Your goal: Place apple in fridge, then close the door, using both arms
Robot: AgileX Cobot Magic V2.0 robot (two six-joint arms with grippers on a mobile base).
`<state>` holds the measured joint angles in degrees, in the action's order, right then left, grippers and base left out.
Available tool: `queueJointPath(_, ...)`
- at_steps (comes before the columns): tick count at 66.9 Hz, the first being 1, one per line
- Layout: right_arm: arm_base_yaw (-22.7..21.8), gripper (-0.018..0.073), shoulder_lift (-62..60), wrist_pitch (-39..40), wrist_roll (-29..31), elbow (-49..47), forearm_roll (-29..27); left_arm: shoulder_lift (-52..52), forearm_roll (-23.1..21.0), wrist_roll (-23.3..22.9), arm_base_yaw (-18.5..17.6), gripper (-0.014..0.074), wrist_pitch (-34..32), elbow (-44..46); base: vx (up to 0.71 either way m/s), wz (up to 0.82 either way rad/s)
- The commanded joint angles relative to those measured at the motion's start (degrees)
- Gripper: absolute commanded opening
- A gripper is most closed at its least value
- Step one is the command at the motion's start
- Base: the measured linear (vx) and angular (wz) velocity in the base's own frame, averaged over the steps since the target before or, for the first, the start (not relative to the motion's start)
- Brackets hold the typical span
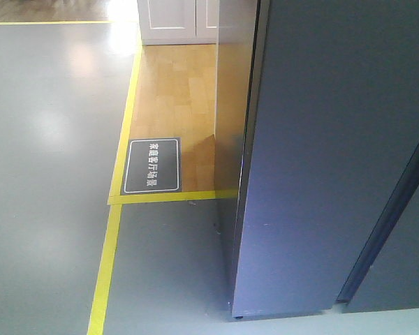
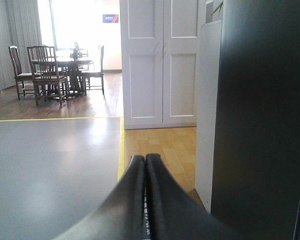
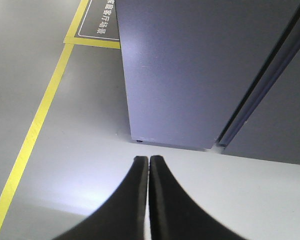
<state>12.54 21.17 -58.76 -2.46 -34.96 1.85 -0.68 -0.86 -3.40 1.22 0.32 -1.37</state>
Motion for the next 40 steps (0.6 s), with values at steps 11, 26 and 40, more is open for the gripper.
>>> queueJointPath(11,0.0,-0.0003,0.6,3.4,0.0,-1.5,0.6,-0.9,-0.5,-0.1,0.0,-0.0006,-3.8,0.9,0.00,0.00)
queueJointPath(26,0.0,-0.0003,0.6,3.4,0.0,-1.5,0.6,-0.9,-0.5,-0.1,0.0,-0.0006,-3.8,0.9,0.00,0.00)
queueJointPath(40,0.0,-0.0003,0.6,3.4,0.0,-1.5,0.6,-0.9,-0.5,-0.1,0.0,-0.0006,-3.8,0.9,0.00,0.00)
